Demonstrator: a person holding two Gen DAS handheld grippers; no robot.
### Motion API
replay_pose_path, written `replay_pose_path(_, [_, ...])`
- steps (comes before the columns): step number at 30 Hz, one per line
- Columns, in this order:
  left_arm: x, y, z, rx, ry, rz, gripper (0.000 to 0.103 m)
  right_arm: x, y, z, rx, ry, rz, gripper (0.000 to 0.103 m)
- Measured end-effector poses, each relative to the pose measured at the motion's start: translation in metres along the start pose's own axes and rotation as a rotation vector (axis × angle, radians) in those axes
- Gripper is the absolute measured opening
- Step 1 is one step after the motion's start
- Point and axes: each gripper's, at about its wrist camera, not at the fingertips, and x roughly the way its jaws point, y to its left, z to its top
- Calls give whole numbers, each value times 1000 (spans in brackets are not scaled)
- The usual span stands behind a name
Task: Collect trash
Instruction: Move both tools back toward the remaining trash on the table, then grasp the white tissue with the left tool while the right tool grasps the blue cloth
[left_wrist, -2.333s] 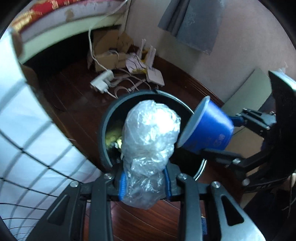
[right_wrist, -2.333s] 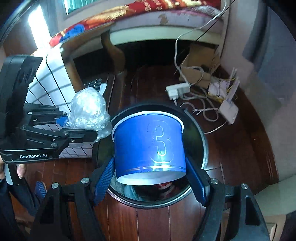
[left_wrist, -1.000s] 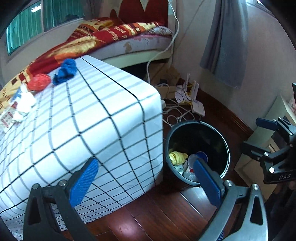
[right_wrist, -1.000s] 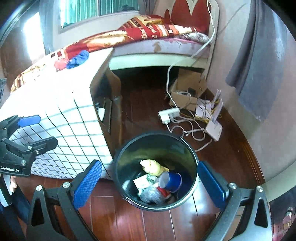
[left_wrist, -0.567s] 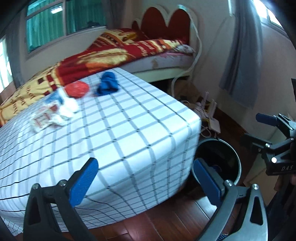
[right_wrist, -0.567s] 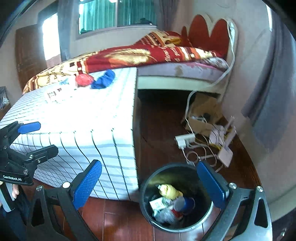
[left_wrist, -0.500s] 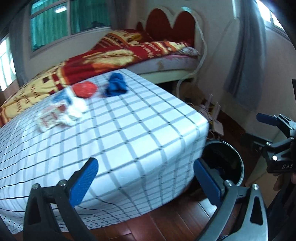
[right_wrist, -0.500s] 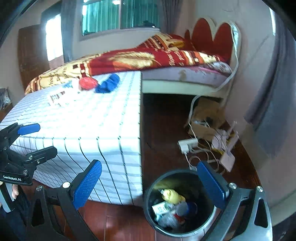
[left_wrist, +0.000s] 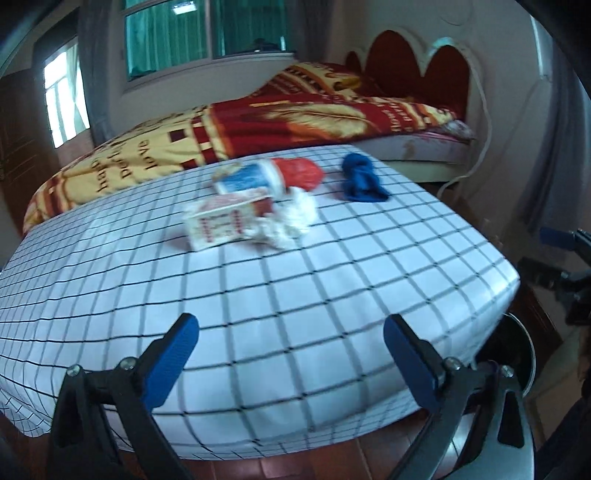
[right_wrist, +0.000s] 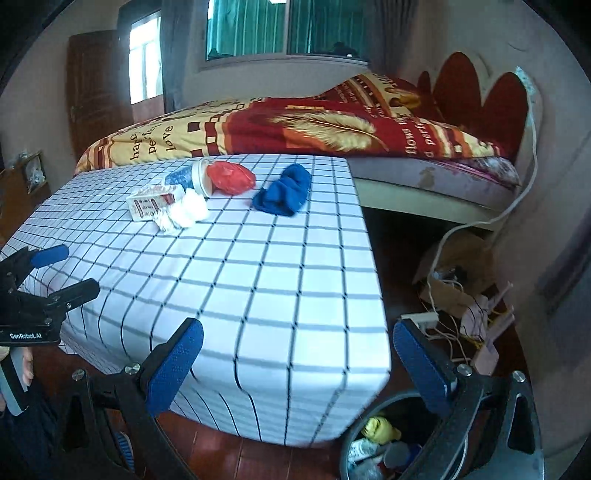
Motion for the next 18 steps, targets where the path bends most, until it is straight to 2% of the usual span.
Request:
replay_pose_path(3, [12, 21, 4, -22, 7, 20, 98, 16, 6, 17, -1, 3, 22, 103])
replay_pose_path(6, [22, 32, 11, -53, 10, -9, 93, 33, 11, 30, 0, 6, 30, 103])
replay_pose_path(12, [50, 25, 30, -49, 15, -36, 91, 72, 10, 55, 6, 27, 39, 103])
replay_pose_path(18, [101, 6, 54, -14, 74, -52, 85, 130, 3, 88, 3, 70, 44, 102])
